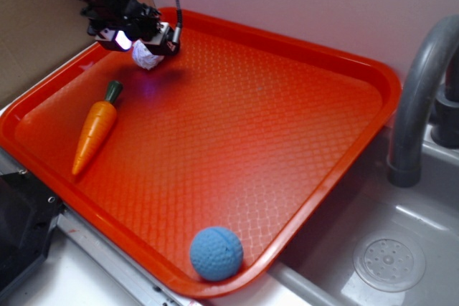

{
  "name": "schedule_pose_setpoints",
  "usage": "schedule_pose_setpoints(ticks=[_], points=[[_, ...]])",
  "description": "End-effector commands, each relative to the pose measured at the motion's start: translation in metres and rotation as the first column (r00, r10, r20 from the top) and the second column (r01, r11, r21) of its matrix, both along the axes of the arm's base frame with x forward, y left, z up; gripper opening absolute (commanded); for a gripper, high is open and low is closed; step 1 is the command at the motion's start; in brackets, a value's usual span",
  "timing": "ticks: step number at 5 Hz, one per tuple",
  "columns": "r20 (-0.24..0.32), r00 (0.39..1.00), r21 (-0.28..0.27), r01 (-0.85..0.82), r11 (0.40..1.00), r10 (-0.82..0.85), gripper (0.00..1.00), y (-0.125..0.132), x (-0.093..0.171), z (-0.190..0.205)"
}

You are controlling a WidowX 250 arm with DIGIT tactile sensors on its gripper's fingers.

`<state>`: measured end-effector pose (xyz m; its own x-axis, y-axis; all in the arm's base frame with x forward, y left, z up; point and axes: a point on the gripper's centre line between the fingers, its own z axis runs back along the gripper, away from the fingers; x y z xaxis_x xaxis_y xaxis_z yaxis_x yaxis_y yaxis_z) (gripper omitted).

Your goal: Grab the white paper.

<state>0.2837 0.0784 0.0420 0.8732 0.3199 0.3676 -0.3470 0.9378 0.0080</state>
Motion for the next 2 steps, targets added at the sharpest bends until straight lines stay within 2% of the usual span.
schedule_pose_setpoints(ticks=[1,2], points=[[-0.018,1.0,-0.001,-0.002,1.0,0.002,0.89,0.0136,0.0224,-0.0127],[-0.014,1.0,0.019,-0.011,1.0,0.011,0.0,0.0128,0.0208,-0.016]])
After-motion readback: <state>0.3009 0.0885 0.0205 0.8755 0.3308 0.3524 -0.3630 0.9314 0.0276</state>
